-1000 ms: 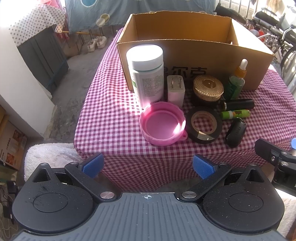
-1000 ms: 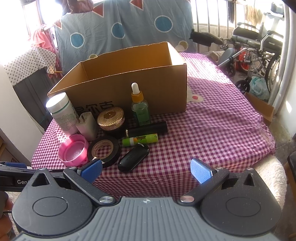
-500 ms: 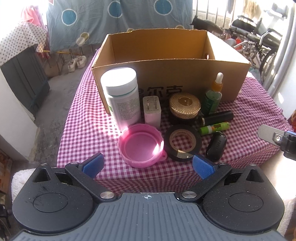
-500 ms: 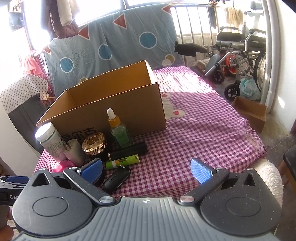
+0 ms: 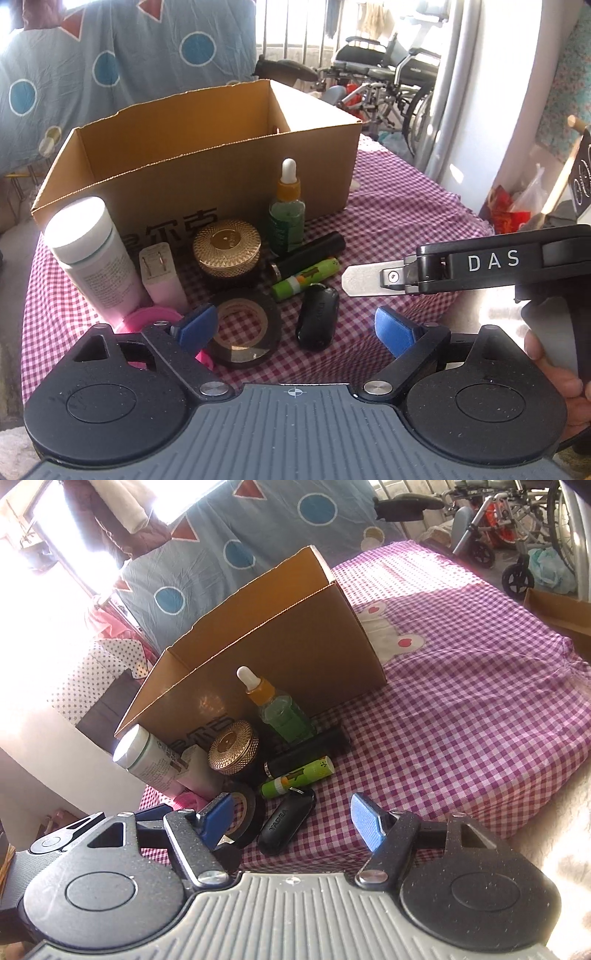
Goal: Organize rigid objects
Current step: 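Move the right gripper to the black oval case and close on it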
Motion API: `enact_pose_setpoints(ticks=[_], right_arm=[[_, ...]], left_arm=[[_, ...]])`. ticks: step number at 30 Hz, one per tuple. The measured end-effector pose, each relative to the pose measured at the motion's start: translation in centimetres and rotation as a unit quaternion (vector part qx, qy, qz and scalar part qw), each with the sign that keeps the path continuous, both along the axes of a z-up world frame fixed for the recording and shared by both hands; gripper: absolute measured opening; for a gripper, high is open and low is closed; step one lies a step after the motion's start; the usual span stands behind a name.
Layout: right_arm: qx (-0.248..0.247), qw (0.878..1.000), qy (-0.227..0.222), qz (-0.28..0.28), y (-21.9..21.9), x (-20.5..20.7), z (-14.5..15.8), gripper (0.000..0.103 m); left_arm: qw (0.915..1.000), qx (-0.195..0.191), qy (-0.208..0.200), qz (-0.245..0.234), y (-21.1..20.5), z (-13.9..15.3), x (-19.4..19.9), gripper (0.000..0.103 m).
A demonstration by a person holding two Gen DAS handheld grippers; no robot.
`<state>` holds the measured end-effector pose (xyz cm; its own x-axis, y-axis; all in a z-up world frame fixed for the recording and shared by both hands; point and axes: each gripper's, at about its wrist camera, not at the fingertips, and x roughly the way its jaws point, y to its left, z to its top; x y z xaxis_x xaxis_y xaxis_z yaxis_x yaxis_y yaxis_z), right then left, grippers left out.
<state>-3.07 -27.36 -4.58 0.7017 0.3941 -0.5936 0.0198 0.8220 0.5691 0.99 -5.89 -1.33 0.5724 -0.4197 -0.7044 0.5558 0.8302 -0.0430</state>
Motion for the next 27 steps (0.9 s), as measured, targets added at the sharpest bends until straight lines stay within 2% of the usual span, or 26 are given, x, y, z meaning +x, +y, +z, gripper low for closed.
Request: enact_pose_setpoints(ticks=[2, 7, 10, 14, 19, 27], right_arm=[[0.017, 1.000, 0.009, 0.010, 0.0, 0.5, -0.6, 0.064], [0.040, 0.999, 0.021, 0.022, -0.4, 1.4, -1.8, 0.046], [0.064, 0.997, 0.036, 0.024, -1.1, 2.1, -2.6, 0.038], [0.082, 0.995, 0.048, 0.026, -1.7, 2.5, -3.4, 0.035], [0.097, 0.993, 0.054, 0.028, -2.6, 2.6, -4.0, 0.034], [0.123, 0.990, 0.056, 0.032, -4.0, 2.5, -4.8, 0.034]], left_arm=[[0.9998, 0.011, 0.004, -0.013, -0.9, -0.4, 0.2, 0.085], [0.9988, 0.020, 0.021, -0.040, -2.2, -1.2, 0.5, 0.063], [0.9979, 0.029, 0.029, -0.049, -2.8, -1.5, 0.9, 0.056], [0.9975, 0.032, 0.041, -0.048, -3.7, -1.7, 1.5, 0.053], [0.9961, 0.028, 0.075, -0.036, -4.0, -2.1, 2.3, 0.053], [0.9966, 0.014, 0.076, -0.029, -4.2, -1.9, 2.0, 0.053]])
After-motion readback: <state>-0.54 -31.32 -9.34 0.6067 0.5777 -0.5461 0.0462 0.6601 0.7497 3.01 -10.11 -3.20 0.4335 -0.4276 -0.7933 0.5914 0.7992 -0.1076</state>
